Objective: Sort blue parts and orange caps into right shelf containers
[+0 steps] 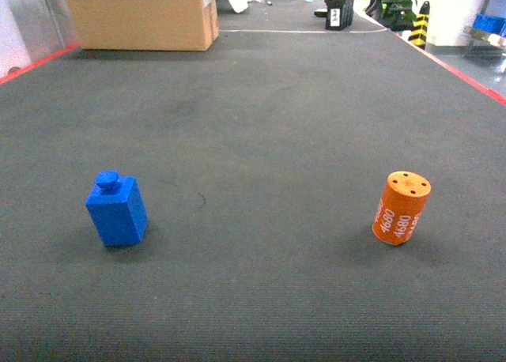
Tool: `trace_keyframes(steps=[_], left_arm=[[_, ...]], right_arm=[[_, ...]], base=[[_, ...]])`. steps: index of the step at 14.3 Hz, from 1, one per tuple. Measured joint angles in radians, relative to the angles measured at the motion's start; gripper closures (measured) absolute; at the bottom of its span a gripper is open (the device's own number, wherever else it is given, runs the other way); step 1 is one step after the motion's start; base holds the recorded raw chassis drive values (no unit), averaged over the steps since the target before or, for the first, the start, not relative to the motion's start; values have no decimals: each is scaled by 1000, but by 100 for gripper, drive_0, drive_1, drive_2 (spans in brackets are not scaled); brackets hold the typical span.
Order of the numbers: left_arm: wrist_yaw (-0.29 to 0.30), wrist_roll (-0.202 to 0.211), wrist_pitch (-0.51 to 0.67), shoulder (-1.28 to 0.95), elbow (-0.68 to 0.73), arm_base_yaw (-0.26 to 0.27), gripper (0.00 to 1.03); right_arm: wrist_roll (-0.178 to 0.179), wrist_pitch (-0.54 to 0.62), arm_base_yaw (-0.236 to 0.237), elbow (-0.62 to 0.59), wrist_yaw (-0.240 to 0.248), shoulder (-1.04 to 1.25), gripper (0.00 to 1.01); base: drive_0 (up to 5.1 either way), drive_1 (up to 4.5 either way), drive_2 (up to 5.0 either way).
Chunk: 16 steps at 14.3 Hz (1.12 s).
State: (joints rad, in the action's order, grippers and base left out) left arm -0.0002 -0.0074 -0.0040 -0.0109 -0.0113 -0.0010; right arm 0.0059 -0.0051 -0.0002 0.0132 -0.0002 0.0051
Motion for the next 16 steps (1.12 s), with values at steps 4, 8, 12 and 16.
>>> trace_keyframes(steps=[4,8,12,16], left_arm=[[0,0,0,0,0,0,5],[0,0,0,0,0,0,5],[0,0,0,0,0,0,5],[0,0,0,0,0,0,5]], right_arm=[[0,0,0,0,0,0,3],[0,0,0,0,0,0,3],[0,0,0,0,0,0,3],[0,0,0,0,0,0,3]], base=[[0,0,0],[0,0,0],[0,0,0],[0,0,0]])
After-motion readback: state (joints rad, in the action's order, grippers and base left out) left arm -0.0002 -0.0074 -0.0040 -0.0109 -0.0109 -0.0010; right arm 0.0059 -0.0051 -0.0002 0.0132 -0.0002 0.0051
